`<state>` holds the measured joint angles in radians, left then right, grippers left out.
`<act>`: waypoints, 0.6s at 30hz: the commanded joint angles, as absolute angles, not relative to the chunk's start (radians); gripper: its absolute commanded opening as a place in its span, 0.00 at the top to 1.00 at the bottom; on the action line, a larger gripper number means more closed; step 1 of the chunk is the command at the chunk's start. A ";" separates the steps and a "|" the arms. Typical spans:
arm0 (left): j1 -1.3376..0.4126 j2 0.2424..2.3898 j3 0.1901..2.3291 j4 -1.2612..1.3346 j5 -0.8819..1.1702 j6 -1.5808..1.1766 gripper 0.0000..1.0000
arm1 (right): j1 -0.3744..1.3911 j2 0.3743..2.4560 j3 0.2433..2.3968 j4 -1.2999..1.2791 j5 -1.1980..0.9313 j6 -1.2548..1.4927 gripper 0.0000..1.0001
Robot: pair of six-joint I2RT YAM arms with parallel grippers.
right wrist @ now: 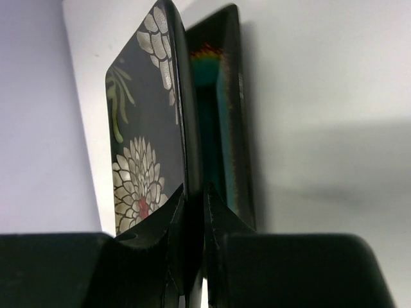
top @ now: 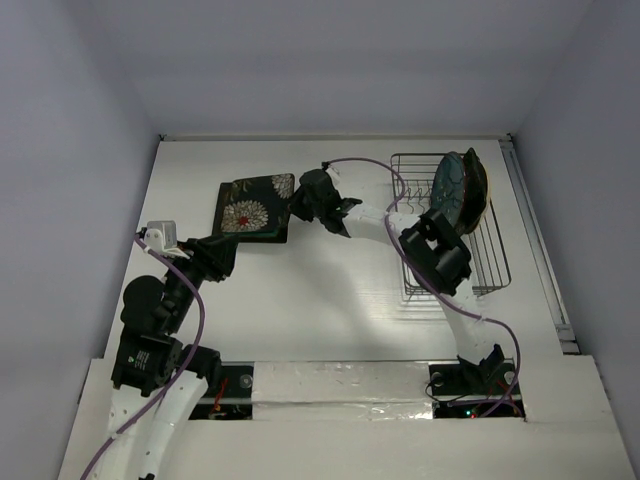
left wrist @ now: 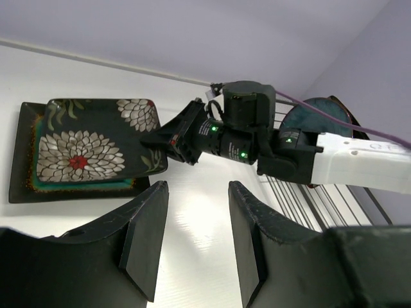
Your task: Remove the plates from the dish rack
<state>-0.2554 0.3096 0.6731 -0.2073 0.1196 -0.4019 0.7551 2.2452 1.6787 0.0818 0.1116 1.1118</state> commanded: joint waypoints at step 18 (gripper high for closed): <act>-0.252 0.293 0.666 -0.166 0.126 -0.399 0.61 | 0.784 2.238 1.684 0.275 0.077 1.212 0.60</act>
